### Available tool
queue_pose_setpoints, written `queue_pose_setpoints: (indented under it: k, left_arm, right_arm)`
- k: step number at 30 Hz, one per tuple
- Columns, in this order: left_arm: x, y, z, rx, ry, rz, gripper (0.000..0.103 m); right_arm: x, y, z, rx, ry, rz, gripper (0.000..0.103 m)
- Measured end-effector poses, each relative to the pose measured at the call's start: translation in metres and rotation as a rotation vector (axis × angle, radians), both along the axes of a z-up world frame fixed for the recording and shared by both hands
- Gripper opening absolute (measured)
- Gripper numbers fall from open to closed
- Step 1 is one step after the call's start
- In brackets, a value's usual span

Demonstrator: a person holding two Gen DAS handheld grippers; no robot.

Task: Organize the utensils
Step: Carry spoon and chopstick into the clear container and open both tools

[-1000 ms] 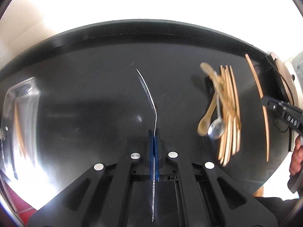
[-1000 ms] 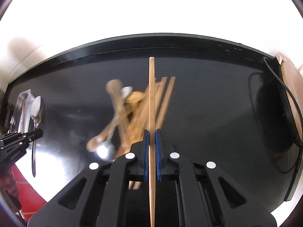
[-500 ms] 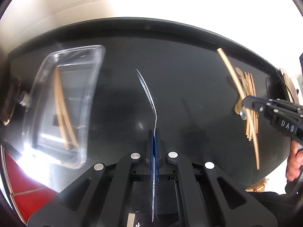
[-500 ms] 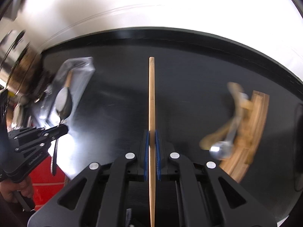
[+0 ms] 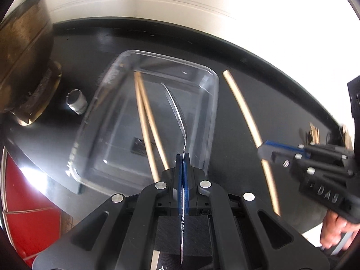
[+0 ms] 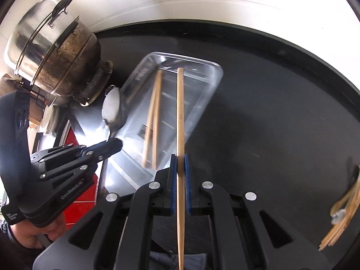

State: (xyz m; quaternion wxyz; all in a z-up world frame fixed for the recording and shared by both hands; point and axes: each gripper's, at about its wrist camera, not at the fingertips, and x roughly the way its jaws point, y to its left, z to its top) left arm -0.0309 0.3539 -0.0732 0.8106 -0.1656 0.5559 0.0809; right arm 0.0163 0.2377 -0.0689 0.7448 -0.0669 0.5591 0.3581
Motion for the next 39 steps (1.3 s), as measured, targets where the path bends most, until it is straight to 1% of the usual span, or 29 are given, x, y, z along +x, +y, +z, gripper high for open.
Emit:
queue_pose_setpoints:
  k: [3, 6, 9, 13, 22, 28, 30, 31, 32, 33, 34, 35, 36, 39]
  left_arm:
    - [0.011, 0.02, -0.001, -0.015, -0.007, 0.021, 0.001]
    - [0.024, 0.036, -0.007, -0.061, -0.01, 0.046, 0.001]
    - [0.033, 0.049, -0.014, -0.097, -0.007, 0.069, 0.001]
    - [0.041, 0.062, -0.024, -0.114, 0.009, 0.087, 0.001]
    - [0.055, 0.081, -0.046, -0.117, 0.051, 0.097, 0.001]
    - [0.057, 0.084, -0.057, -0.112, 0.074, 0.081, 0.001]
    - [0.055, 0.086, -0.06, -0.115, 0.076, 0.085, 0.003]
    - [0.054, 0.087, -0.061, -0.113, 0.083, 0.091, 0.01]
    - [0.051, 0.088, -0.061, -0.11, 0.086, 0.097, 0.034]
    - [0.05, 0.089, -0.061, -0.104, 0.08, 0.106, 0.054]
    - [0.047, 0.09, -0.057, -0.092, 0.065, 0.116, 0.081]
    - [0.043, 0.091, -0.053, -0.072, 0.042, 0.129, 0.082]
    - [0.039, 0.092, -0.049, -0.056, 0.025, 0.137, 0.082]
    - [0.032, 0.094, -0.047, -0.067, 0.023, 0.151, 0.082]
  right_arm:
    - [0.01, 0.028, -0.003, -0.006, 0.013, 0.005, 0.008]
    - [0.025, 0.053, -0.013, 0.0, 0.059, -0.011, 0.008]
    - [0.037, 0.068, -0.022, 0.002, 0.089, -0.024, 0.008]
    - [0.054, 0.086, -0.034, -0.012, 0.111, -0.041, 0.008]
    - [0.067, 0.105, -0.05, -0.036, 0.134, -0.026, 0.008]
    - [0.075, 0.11, -0.055, -0.022, 0.158, -0.025, 0.008]
    - [0.078, 0.111, -0.056, -0.016, 0.173, -0.028, 0.008]
    - [0.08, 0.11, -0.057, -0.016, 0.184, -0.034, 0.009]
    - [0.081, 0.108, -0.056, -0.014, 0.182, -0.045, 0.02]
    - [0.083, 0.104, -0.055, -0.01, 0.175, -0.062, 0.05]
    - [0.084, 0.102, -0.052, -0.005, 0.164, -0.074, 0.064]
    - [0.085, 0.095, -0.046, 0.01, 0.133, -0.098, 0.07]
    - [0.085, 0.093, -0.044, 0.014, 0.12, -0.101, 0.07]
    - [0.086, 0.085, -0.036, 0.024, 0.102, -0.11, 0.07]
